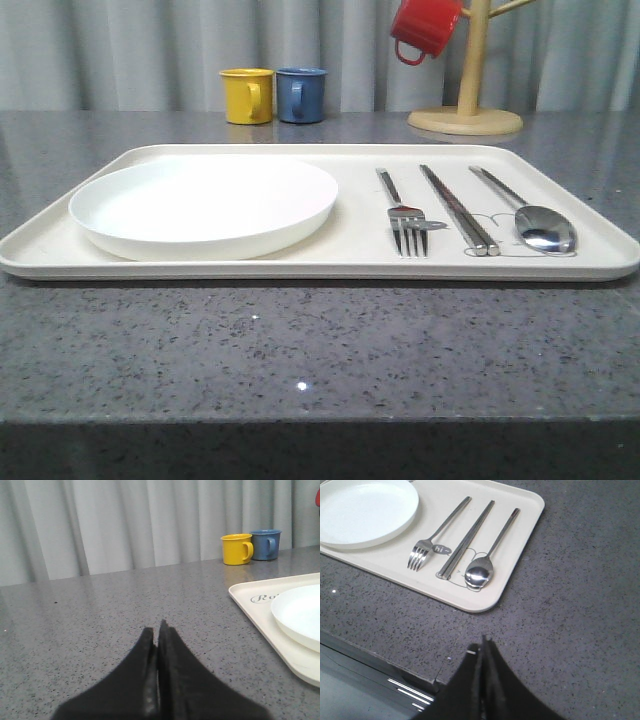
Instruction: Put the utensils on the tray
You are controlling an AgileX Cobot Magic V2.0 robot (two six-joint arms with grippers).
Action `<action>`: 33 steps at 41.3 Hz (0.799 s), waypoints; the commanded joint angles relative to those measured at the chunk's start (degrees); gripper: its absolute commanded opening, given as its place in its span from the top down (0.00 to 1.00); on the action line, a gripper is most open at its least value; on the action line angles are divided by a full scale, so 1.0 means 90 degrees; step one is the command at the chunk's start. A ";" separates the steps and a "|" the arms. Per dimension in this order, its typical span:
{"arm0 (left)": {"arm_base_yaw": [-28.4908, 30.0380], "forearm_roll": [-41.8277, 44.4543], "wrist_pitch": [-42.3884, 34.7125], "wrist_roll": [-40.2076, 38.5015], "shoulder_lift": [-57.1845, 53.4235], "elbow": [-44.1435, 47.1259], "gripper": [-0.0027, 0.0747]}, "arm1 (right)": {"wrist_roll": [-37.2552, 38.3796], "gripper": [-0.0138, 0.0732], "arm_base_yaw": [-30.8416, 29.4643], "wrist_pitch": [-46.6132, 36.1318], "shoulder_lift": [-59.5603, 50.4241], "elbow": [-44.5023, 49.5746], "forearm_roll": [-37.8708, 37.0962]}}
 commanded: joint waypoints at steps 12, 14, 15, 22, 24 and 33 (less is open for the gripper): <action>0.0022 -0.0059 -0.0567 -0.0056 -0.0155 -0.0029 0.99 | -0.0044 0.92 -0.1256 -0.3186 -0.1254 0.1784 0.0109; 0.0022 -0.0059 -0.0567 -0.0056 -0.0155 -0.0029 0.99 | -0.0044 0.92 -0.1468 -0.3746 -0.1449 0.2187 0.0117; 0.0022 -0.0059 -0.0567 -0.0056 -0.0155 -0.0029 0.99 | -0.0044 0.92 -0.1535 -0.3929 -0.1525 0.2410 0.0132; 0.0022 -0.0059 -0.0567 -0.0056 -0.0155 -0.0029 0.99 | -0.0044 0.92 -0.1926 -0.5154 -0.2002 0.3555 0.0153; 0.0022 -0.0059 -0.0567 -0.0056 -0.0155 -0.0029 0.99 | -0.0044 0.92 -0.1998 -0.5412 -0.2103 0.3796 0.0164; 0.0022 -0.0059 -0.0567 -0.0056 -0.0155 -0.0029 0.99 | -0.0044 0.92 -0.2163 -0.6184 -0.2386 0.4429 0.0266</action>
